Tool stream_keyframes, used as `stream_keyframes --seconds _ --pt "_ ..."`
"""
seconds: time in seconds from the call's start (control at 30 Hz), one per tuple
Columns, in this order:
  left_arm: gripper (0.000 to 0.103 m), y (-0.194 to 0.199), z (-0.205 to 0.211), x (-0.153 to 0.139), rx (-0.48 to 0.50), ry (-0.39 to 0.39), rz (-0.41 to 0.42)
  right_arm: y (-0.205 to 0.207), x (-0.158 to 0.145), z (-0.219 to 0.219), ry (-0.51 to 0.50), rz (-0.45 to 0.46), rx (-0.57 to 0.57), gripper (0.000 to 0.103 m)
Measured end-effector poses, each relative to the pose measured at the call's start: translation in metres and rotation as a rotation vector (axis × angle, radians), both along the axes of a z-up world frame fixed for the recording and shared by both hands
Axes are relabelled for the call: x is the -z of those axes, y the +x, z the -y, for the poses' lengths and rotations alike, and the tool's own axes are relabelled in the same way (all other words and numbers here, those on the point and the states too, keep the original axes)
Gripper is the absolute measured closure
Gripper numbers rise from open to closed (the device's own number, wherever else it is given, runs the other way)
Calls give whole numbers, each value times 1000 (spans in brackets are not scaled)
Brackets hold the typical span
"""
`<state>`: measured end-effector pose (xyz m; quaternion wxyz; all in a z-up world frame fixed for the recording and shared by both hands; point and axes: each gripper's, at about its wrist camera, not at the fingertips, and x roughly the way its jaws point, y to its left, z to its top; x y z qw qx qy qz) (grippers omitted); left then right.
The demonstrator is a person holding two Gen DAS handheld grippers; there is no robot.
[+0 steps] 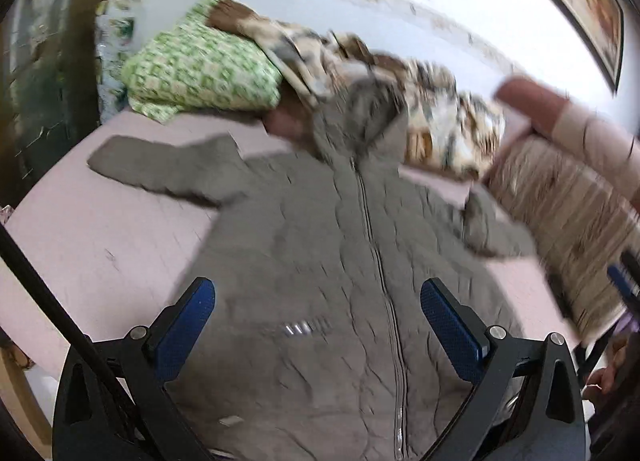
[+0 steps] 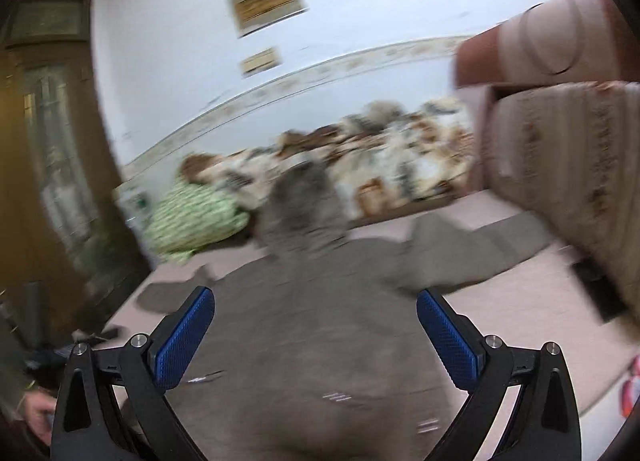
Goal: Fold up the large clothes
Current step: 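Spread the grey puffer jacket flat on the bed, tools held open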
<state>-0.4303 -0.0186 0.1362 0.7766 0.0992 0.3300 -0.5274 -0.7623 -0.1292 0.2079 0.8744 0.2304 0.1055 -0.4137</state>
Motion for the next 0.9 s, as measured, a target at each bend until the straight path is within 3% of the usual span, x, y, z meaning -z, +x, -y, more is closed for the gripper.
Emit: stream_keyframes --seconds 0.07,0.13,0.2,0.33,0.43,0.57,0.67,0.8,0.9 --pt "1 -17 11 25 -27 23 56 23 25 -7 29 -10 -16 1" --pt "1 -32 18 46 -56 43 117 41 54 -6 123 31 -66 1" --pt "1 -33 15 60 -79 51 135 58 75 -1 177 23 -27 1" --pt "1 -21 18 75 -82 116 175 71 118 -6 155 -97 44 1" --pt "1 -21 18 81 -99 122 235 76 136 -6 158 -157 83 1" --pt "1 -14 14 82 -108 120 195 80 120 -4 118 -157 68 1" --pt "1 -15 6 75 -111 91 196 87 110 -17 36 -217 51 1" --pt "1 -27 -7 42 -110 33 215 95 80 -32 2 -229 32 1" --pt "1 -42 -18 4 -101 -12 249 97 34 -52 -65 -192 32 1"
